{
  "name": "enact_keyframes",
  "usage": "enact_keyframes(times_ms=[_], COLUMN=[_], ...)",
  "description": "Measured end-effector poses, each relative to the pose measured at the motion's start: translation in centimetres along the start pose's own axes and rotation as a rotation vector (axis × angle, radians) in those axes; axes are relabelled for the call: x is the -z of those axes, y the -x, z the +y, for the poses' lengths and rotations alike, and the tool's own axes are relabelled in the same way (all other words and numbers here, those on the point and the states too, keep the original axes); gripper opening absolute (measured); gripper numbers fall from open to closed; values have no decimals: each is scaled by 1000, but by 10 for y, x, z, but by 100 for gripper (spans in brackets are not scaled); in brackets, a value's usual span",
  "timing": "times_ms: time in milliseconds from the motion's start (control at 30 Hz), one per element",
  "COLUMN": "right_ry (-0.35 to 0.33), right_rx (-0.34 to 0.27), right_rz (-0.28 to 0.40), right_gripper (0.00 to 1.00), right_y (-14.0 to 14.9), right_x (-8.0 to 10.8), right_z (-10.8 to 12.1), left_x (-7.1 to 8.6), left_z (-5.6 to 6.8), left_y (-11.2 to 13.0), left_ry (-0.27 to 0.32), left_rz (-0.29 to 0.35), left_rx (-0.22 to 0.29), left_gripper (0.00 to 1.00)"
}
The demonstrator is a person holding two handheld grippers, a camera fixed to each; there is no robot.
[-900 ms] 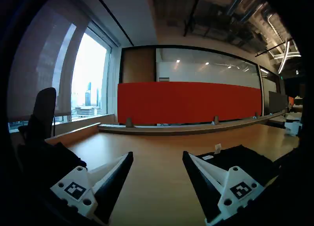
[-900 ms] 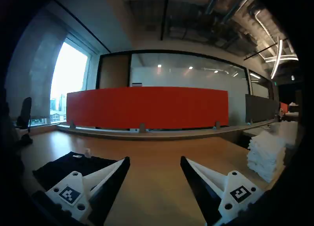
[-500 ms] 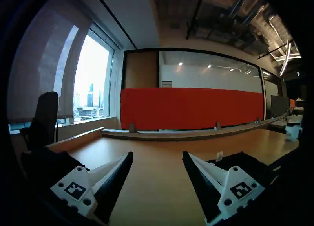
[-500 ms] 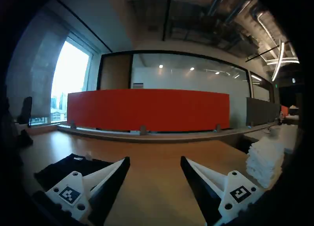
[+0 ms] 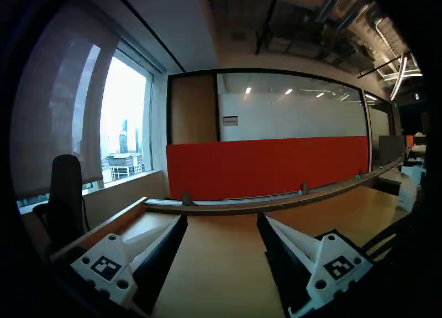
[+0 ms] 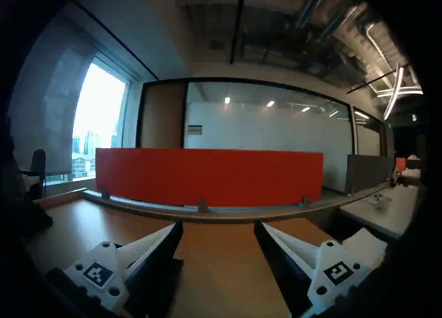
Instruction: Fold towel
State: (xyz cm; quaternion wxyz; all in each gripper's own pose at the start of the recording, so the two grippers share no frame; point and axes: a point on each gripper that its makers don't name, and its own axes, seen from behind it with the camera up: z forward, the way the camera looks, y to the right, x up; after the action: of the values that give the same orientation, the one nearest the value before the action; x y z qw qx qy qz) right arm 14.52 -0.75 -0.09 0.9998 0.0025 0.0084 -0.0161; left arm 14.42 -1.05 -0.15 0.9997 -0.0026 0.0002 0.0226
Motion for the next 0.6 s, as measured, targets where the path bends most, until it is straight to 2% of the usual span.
enact_keyframes(times_ms=[233,467,600], right_ry=[12,10,-5], right_rx=[17,27,39], right_rz=[7,-19,-39], right_gripper=[100,100,100], right_y=[-46,-60,-65], right_x=[-2,0,1], right_z=[6,4,0], left_x=[2,3,4], left_z=[4,-1,2], left_y=[-36,-51,-58], left_ry=[7,-6,8], left_rz=[-4,-34,-51], left_rx=[-7,16,13], left_gripper=[93,93,93])
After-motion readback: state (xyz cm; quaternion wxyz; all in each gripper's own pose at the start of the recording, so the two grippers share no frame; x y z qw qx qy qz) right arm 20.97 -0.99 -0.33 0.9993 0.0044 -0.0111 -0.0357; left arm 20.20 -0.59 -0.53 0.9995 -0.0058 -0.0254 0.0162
